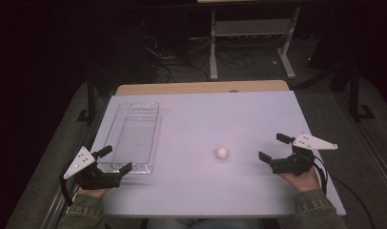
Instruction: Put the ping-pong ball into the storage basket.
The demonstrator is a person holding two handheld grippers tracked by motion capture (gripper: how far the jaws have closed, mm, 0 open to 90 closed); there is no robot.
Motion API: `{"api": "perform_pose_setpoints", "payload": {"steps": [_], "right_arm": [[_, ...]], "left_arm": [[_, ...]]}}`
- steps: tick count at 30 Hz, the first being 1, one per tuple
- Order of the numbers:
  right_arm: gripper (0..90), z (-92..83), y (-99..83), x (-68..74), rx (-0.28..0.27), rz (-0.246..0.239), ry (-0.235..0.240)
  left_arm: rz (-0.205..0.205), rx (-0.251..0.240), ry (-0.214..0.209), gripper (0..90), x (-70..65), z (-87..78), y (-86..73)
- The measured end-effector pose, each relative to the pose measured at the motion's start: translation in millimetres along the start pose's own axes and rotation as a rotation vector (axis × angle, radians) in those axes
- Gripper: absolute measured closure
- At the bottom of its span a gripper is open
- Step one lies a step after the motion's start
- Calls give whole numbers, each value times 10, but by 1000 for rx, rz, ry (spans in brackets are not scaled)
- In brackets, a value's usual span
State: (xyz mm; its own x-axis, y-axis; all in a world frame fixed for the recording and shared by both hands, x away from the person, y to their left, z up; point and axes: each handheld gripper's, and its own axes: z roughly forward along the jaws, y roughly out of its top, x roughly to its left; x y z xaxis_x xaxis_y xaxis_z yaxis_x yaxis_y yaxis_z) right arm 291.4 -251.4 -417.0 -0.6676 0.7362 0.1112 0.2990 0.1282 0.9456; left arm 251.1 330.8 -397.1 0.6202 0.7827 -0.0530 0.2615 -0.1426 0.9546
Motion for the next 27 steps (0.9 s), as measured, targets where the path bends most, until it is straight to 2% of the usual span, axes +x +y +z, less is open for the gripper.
{"api": "perform_pose_setpoints", "payload": {"steps": [9, 14, 18, 23, 27], "right_arm": [[0, -11, -5, -1, -5, 0, -12], [0, -27, -18, -21, -10, 13, -25], [0, -28, -16, -15, -15, 10, -25], [0, -33, -13, -8, -17, 9, -27], [0, -39, -12, -7, -20, 10, -30]], "left_arm": [[-4, 15, -5, 0, -13, 18, -12], [-3, 32, -10, 0, -53, 44, 31], [41, 54, -27, 0, -148, 85, 138], [55, 71, -34, 0, -158, 122, 189], [90, 99, -40, 0, -164, 170, 276]]}}
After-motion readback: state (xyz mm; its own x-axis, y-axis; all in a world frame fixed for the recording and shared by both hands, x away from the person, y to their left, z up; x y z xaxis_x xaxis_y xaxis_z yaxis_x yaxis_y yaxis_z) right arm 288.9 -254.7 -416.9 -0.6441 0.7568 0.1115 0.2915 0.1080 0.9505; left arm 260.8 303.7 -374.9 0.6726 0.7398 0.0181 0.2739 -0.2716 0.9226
